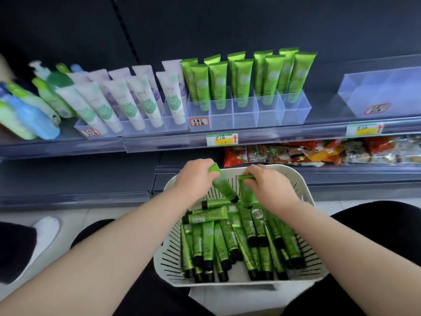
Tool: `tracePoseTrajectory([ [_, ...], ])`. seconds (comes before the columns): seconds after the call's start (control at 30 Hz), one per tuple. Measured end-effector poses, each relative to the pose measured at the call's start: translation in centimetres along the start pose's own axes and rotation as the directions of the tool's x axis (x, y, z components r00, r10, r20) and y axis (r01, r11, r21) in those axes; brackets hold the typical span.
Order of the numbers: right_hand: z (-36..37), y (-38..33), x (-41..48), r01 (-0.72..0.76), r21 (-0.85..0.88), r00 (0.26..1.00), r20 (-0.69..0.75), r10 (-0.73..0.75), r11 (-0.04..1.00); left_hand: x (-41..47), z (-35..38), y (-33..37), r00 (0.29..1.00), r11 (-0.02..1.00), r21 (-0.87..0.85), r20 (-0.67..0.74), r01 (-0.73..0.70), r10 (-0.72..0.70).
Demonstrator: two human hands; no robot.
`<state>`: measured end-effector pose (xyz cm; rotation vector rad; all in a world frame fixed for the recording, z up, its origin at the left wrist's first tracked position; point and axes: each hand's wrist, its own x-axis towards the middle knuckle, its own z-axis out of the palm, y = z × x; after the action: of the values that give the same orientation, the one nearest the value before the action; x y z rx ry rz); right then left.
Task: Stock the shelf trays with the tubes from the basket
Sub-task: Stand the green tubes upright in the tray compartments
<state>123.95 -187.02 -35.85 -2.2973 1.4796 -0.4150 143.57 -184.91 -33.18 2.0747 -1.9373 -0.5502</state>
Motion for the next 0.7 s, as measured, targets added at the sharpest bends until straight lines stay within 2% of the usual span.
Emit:
tracePoseTrajectory([
  [0.1, -3.1, -0.6, 0.7, 0.036, -0.018, 0.989, -0.141, -0.038, 0.999, 0.6, -2.7, 2.1, 0.989, 0.995, -0.082, -0.139, -0.053, 0.041],
  [0.2, -6.5, -0.9, 1.7, 0.064, -0.035, 0.962, -0.264, -0.071, 0.997, 1.5, -5.8, 4.6, 0.943, 0.989, -0.111, -0.327, -0.102, 0.060],
  [0.27, -8.7, -0.7, 2.6, 0.053, -0.029, 0.941, -0.333, -0.060, 0.998, 2.3, -7.6, 6.3, 0.910, 0.986, -0.093, -0.404, -0.139, 0.090],
  [0.47, -14.5, 1.1, 4.8, -0.020, -0.048, 0.858, -0.514, -0.008, 0.999, 6.6, -11.1, 12.3, 0.864, 0.974, -0.074, -0.481, -0.213, 0.152],
  [0.6, -17.6, 2.8, 6.2, -0.074, -0.053, 0.833, -0.552, 0.033, 0.996, 9.7, -11.3, 16.6, 0.833, 0.955, -0.071, -0.511, -0.287, 0.212],
  [0.7, -19.1, 4.0, 7.0, -0.083, -0.052, 0.830, -0.556, 0.040, 0.995, 11.9, -10.3, 19.0, 0.836, 0.947, -0.050, -0.486, -0.317, 0.254],
])
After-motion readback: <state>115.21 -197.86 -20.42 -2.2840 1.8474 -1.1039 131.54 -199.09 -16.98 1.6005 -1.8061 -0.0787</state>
